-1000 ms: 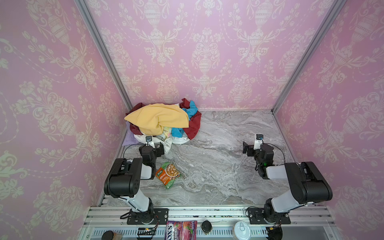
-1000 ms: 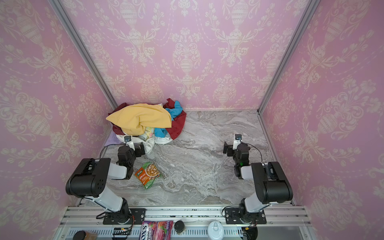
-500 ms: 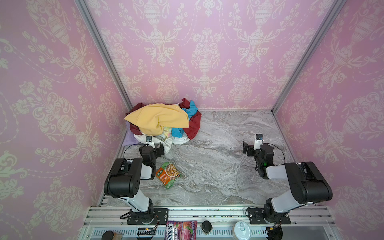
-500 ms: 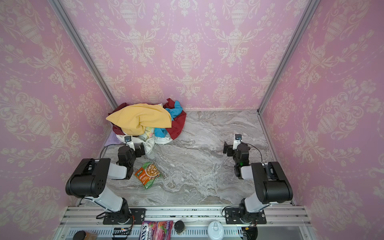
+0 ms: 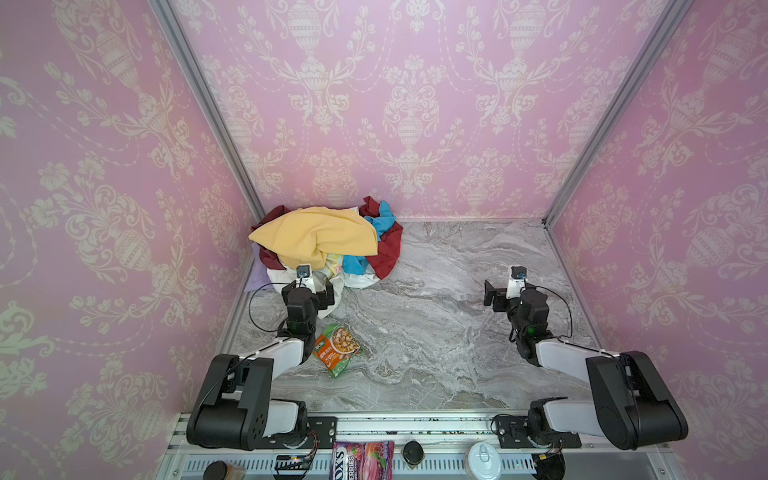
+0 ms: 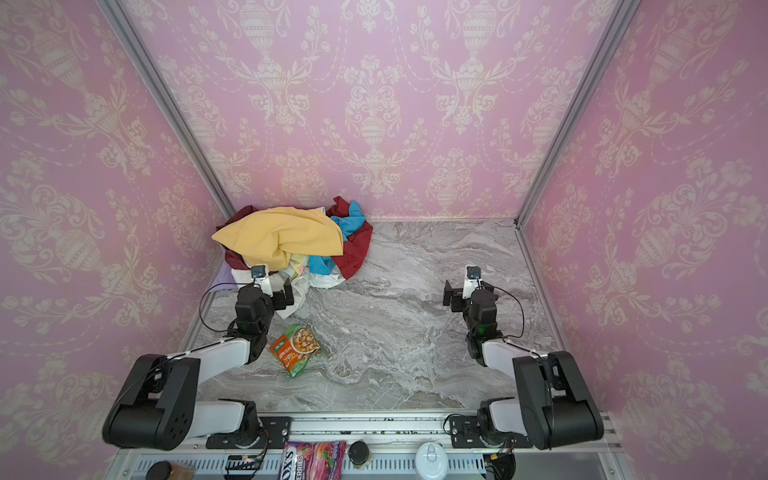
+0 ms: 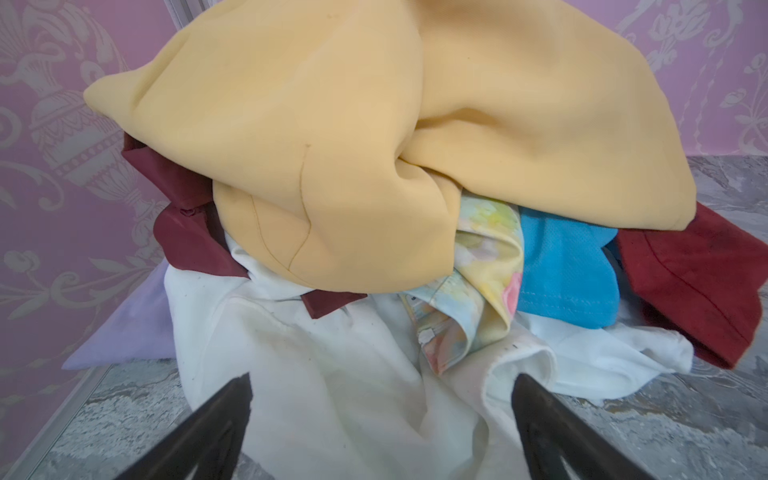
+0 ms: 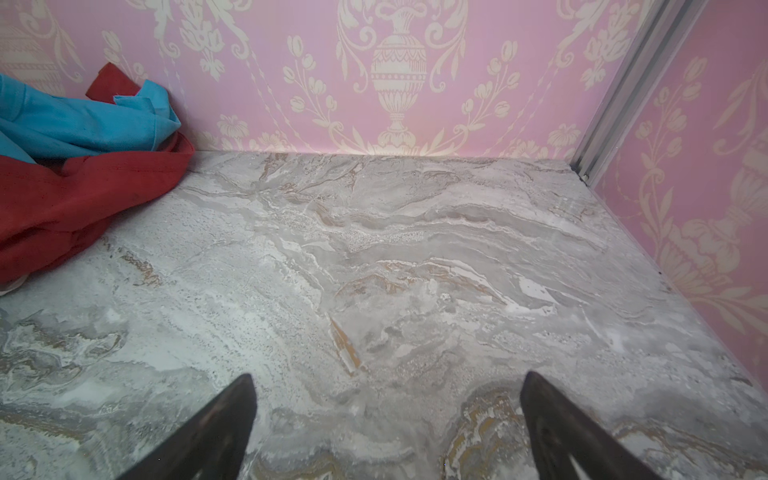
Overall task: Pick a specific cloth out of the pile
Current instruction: 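Reach the left gripper into the cloth pile while the right gripper moves forward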
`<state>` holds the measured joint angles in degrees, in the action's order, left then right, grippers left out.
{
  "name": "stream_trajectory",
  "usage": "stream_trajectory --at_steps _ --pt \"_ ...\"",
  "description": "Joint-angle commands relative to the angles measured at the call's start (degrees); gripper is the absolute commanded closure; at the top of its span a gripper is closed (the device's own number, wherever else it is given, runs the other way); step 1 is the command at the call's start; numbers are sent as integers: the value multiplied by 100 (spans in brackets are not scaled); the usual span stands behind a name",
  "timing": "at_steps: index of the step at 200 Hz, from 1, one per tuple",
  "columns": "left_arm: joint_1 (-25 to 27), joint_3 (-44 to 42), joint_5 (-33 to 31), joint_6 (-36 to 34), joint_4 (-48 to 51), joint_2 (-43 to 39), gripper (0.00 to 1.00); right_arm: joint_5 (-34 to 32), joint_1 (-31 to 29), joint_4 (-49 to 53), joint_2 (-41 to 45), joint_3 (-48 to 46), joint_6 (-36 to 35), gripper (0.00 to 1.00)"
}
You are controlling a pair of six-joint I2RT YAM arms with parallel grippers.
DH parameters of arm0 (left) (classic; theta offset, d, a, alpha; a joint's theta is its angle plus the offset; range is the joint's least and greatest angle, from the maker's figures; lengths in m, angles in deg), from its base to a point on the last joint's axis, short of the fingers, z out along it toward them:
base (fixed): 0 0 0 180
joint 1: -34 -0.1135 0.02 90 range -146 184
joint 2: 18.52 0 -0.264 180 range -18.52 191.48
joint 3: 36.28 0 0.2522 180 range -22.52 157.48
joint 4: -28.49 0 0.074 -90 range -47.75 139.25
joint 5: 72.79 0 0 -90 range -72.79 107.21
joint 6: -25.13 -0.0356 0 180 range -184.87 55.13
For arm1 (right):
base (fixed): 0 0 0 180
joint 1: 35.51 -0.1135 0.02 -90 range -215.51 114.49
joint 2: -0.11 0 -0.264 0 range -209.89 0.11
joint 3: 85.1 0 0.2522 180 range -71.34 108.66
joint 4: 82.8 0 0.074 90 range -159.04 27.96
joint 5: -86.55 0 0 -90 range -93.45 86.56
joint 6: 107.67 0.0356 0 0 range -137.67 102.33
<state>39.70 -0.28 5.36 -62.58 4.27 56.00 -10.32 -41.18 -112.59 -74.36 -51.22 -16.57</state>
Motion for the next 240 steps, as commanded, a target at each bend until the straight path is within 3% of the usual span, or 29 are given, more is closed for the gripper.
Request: stream_trajectory --at_steps 1,19,54,80,110,183,240 --pt "133 495 -326 194 1477 -501 0 -170 -30 940 442 339 215 0" --pt "156 914 -277 506 2484 -854 1 145 -54 1258 765 537 540 0" --pt "409 1767 69 729 4080 -1061 0 102 -445 1639 848 995 1389 1" --pt "934 2546 -264 826 5302 -859 1 -83 -862 2111 787 1446 1697 4" --pt "1530 3331 -610 1028 6425 -402 6 163 -1210 2535 694 1826 2064 7" --pt "2542 3922 -1429 1142 6914 922 13 513 -1753 3092 504 2185 2517 12" --pt "2578 4807 -1767 967 6992 2087 17 534 -1762 3473 462 2339 2326 12"
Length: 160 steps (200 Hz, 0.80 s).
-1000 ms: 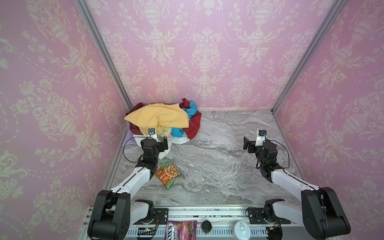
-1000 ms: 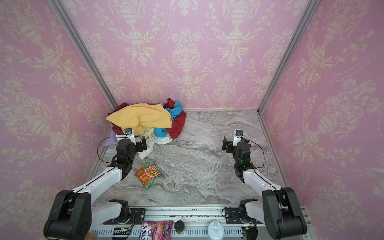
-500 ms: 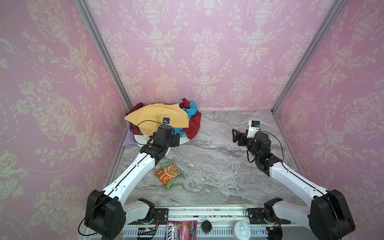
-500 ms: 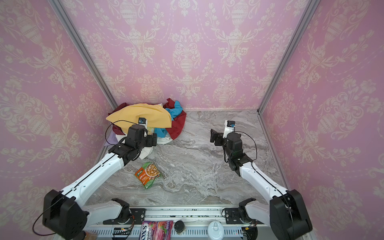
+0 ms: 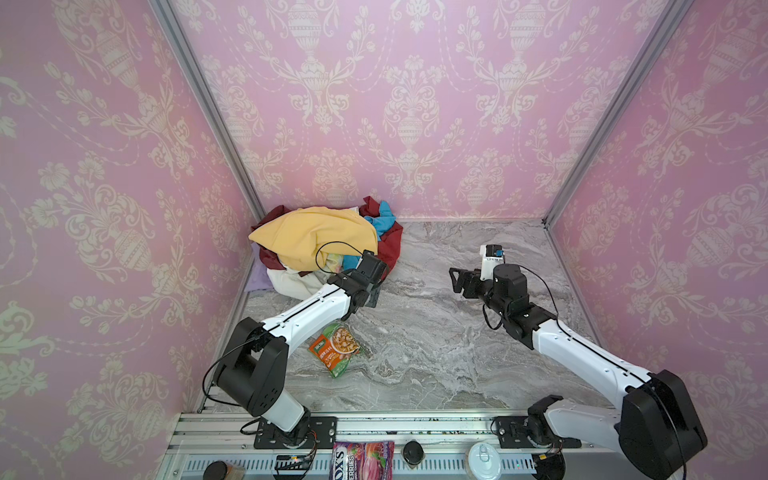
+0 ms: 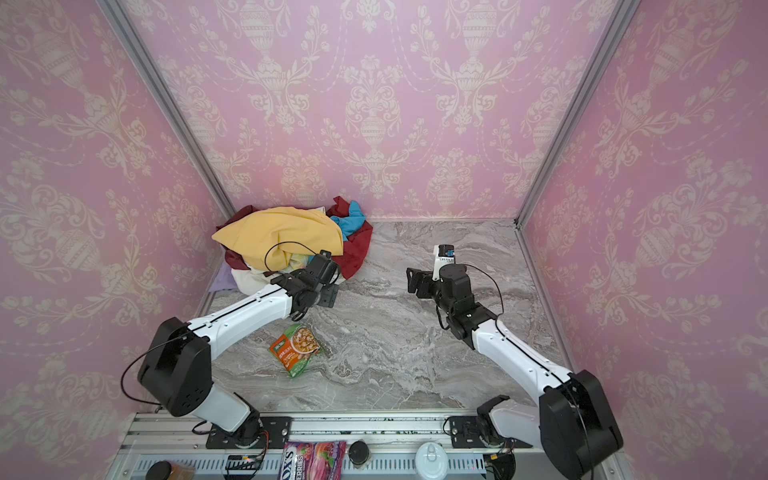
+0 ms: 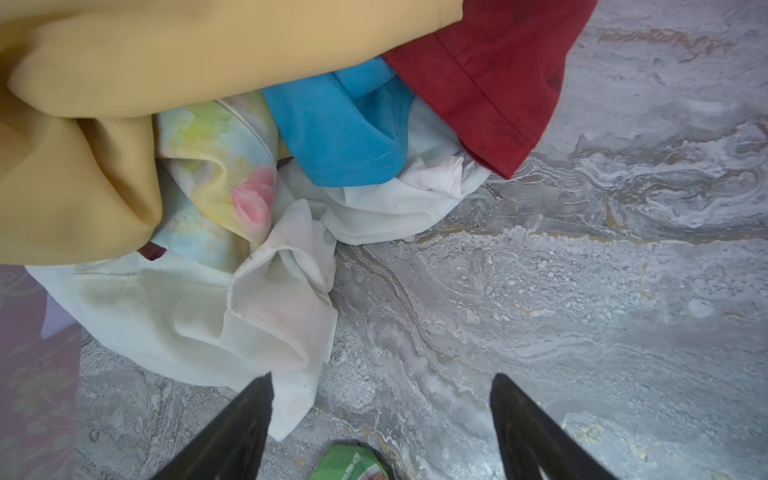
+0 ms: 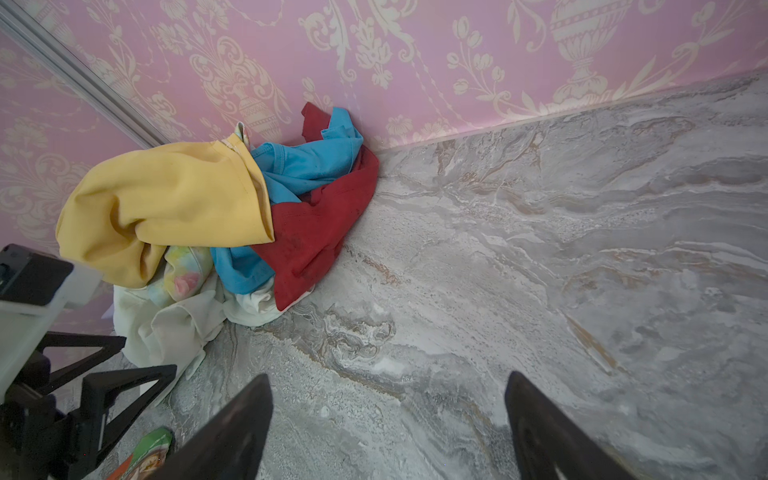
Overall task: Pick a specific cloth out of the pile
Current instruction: 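Reach the left gripper into the cloth pile while the right gripper moves forward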
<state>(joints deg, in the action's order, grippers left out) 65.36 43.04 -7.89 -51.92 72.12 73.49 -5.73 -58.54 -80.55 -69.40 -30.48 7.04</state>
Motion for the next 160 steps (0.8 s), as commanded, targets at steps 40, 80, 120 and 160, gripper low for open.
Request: stream_trajectory --at_steps 40,80,120,160 --pt "2 1002 -575 -161 190 1041 22 80 -13 753 -114 600 -224 12" --pt "-126 1351 -557 -178 2 1513 29 381 220 852 -241 800 -203 12" --pt "-446 1471 -348 -214 -312 1768 35 631 451 780 -290 833 -124 12" --pt "-679 1640 -175 -278 -537 2050 35 980 486 486 -364 774 -131 11"
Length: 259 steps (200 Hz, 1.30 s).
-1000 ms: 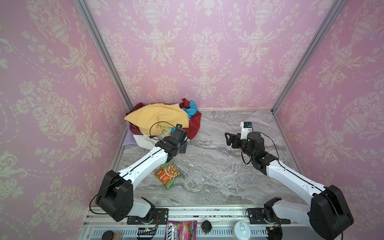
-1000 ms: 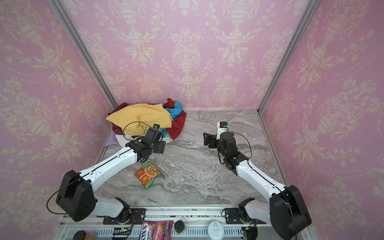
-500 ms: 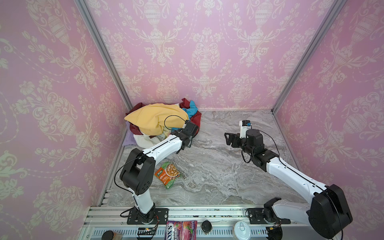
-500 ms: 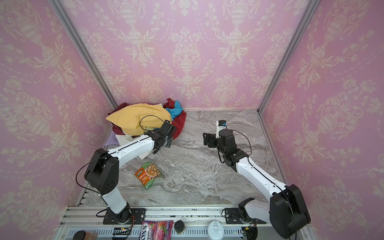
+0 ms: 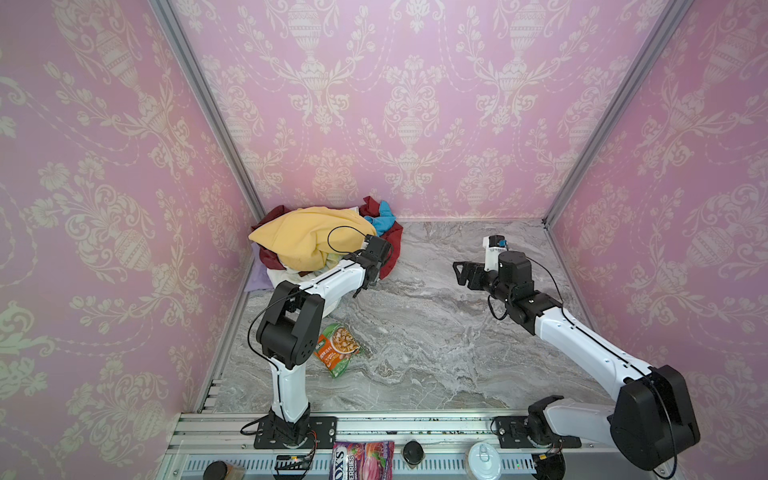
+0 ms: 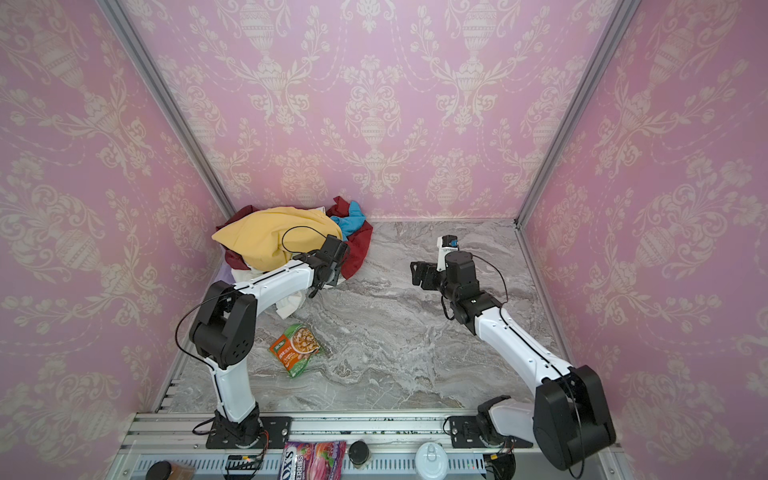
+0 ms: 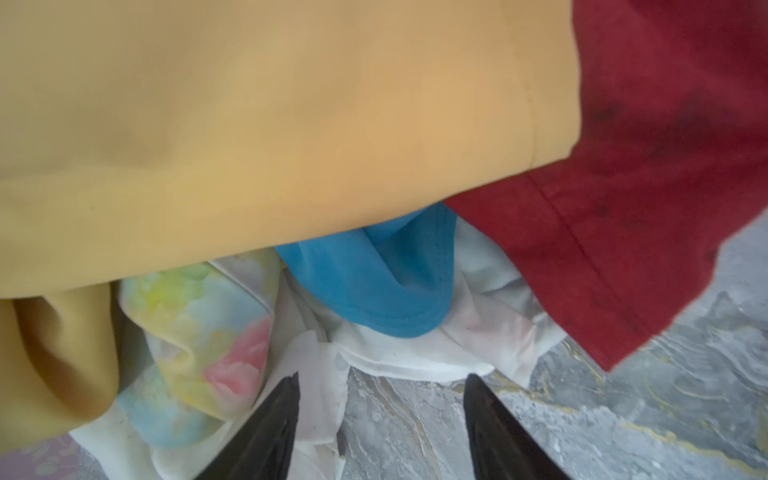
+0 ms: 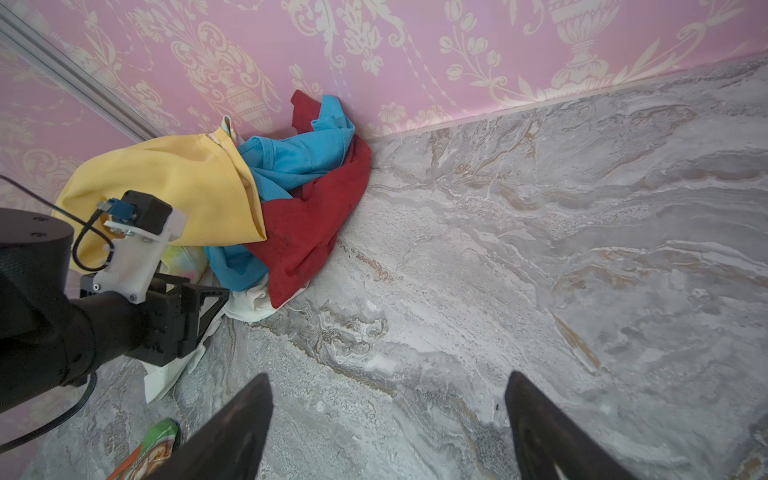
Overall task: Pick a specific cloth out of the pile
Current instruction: 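Reach the left gripper into the cloth pile while the right gripper moves forward, then grasp the turquoise cloth with the left gripper and lift it up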
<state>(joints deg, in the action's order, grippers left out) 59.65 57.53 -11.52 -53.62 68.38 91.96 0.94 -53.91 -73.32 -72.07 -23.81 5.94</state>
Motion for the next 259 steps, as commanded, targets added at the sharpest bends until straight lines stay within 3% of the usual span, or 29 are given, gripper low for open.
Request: stream_trajectory --at_steps 1,57,73,96,126,204,259 --pt "-111 198 194 -106 -166 212 35 316 25 -239 -100 108 -23 11" --pt "-477 393 515 -18 -740 728 37 586 24 -566 -157 5 -44 10" --pt "-516 518 535 -17 -842 905 50 609 20 -627 -123 -51 -15 10" --pt "-501 752 701 -1 -631 914 77 586 24 -580 8 -123 -80 10" --pt "-441 780 879 -17 -584 611 100 370 20 -445 136 -173 -103 10" --pt "-398 598 1094 -131 -134 -687 100 257 20 -344 33 14 90 10" --pt "-469 1355 1310 -24 95 -850 100 180 20 155 -3 288 27 9"
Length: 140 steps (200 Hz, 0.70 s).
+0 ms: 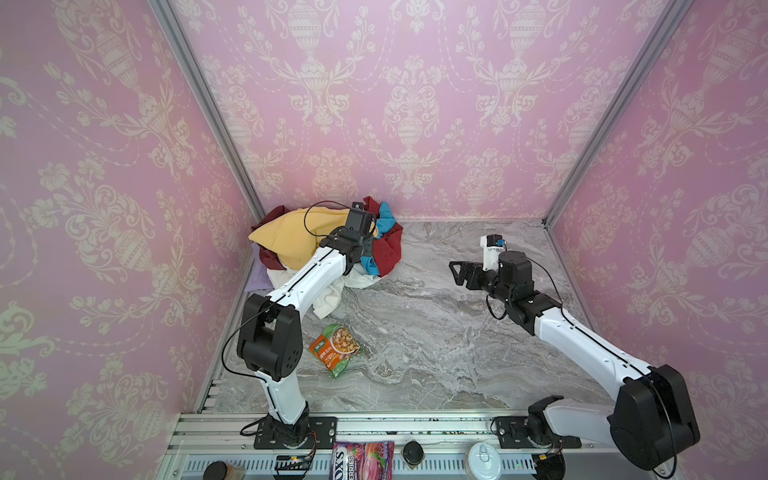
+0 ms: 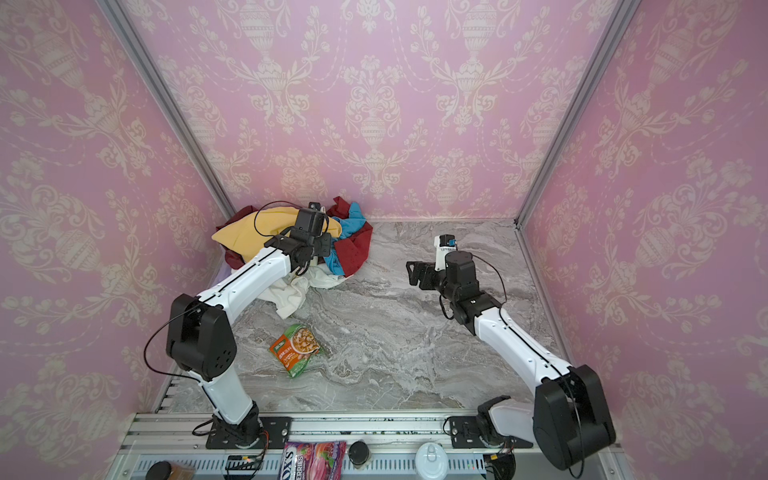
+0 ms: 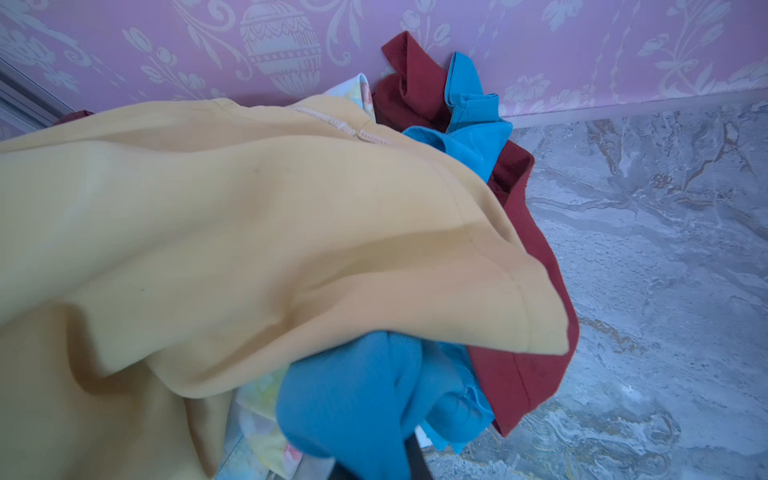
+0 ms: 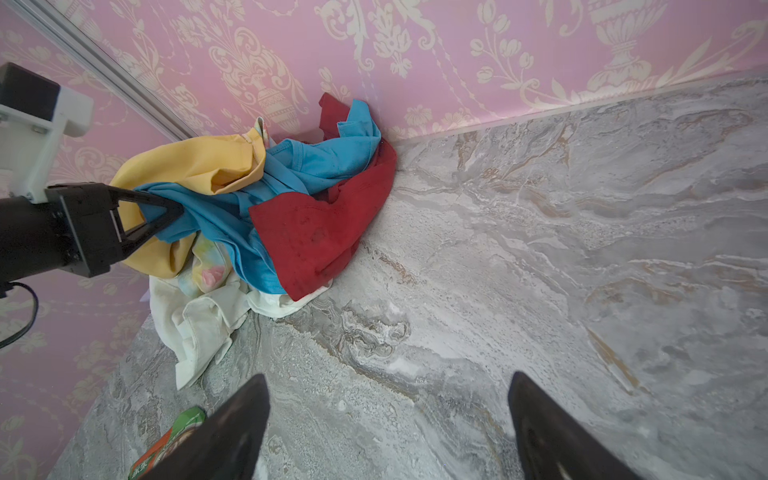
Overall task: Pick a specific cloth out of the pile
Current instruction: 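Grasp the turquoise cloth with the left gripper and lift it up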
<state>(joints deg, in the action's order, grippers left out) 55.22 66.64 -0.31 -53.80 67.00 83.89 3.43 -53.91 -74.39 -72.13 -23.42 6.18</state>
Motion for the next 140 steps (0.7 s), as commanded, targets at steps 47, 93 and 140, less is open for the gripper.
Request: stream_trajectory --at_steps 47,93,140 --pt "-104 1290 224 18 521 209 100 44 23 429 104 297 -12 9" --pt "-100 2183 222 -122 843 354 100 -24 5 668 97 446 -153 9" --pt "-98 2773 379 -92 1039 273 100 25 -55 619 13 582 -256 7"
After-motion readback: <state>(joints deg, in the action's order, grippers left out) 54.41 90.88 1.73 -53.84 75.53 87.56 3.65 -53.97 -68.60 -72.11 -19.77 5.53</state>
